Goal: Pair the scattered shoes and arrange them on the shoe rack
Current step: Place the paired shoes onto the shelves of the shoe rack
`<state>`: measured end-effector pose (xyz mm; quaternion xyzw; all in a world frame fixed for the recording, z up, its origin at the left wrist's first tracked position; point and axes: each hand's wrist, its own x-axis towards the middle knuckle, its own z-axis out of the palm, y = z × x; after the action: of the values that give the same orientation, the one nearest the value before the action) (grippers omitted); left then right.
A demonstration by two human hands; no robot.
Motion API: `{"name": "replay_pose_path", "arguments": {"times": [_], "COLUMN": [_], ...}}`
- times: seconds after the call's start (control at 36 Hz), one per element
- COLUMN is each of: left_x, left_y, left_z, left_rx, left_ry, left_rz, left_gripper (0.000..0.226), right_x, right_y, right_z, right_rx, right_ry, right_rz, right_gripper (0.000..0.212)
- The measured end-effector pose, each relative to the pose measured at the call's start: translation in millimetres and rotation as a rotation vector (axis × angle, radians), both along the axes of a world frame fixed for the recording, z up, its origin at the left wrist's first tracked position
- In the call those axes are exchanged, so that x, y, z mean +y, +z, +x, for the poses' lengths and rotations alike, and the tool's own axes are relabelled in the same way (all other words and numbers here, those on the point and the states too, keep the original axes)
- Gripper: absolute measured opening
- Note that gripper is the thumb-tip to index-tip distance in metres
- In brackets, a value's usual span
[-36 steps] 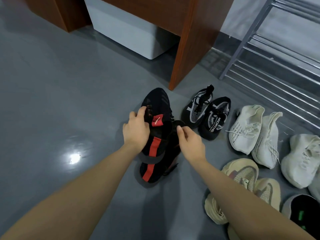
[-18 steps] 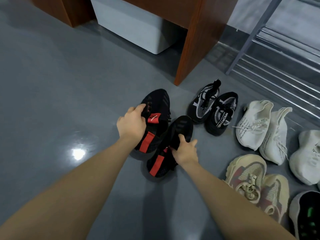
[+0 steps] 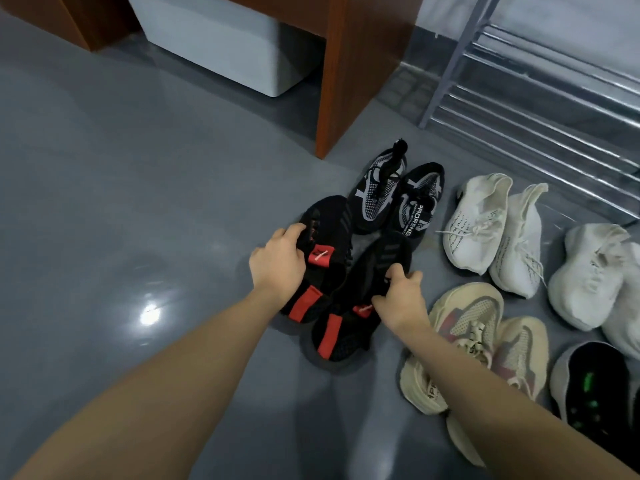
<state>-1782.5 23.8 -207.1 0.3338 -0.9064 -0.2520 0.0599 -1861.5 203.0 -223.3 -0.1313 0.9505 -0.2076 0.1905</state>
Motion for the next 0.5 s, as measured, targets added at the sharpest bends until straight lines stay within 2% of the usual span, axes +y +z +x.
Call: {"name": "replay_pose_path", "arguments": {"times": [0.17,0.33,0.5], "left_x": [17.6,21.5,24.7], "left_y": [-16.4,-21.0,-21.9], "left_z": [4.2,11.8,20.3], "left_rx": [-0.061,-0.067,-0.084], "left_ry": [0.016,-0.005,-0.041], "left_rz": [0.114,0.111,0.131], "left_gripper": [0.051,0.052,0.054], "right_x": [25.6,20.7,14.8], "right_y": [-1.6,-2.5,0.9], "right_z": [-2.5,3.5,8.4], "right_rx": [-0.083,-0.073,-0.049], "right_ry": [0.062,0.139,0.116], "right_rz": [0.152,0.075,0.091], "right_gripper": [0.034,0.033,0.028]}}
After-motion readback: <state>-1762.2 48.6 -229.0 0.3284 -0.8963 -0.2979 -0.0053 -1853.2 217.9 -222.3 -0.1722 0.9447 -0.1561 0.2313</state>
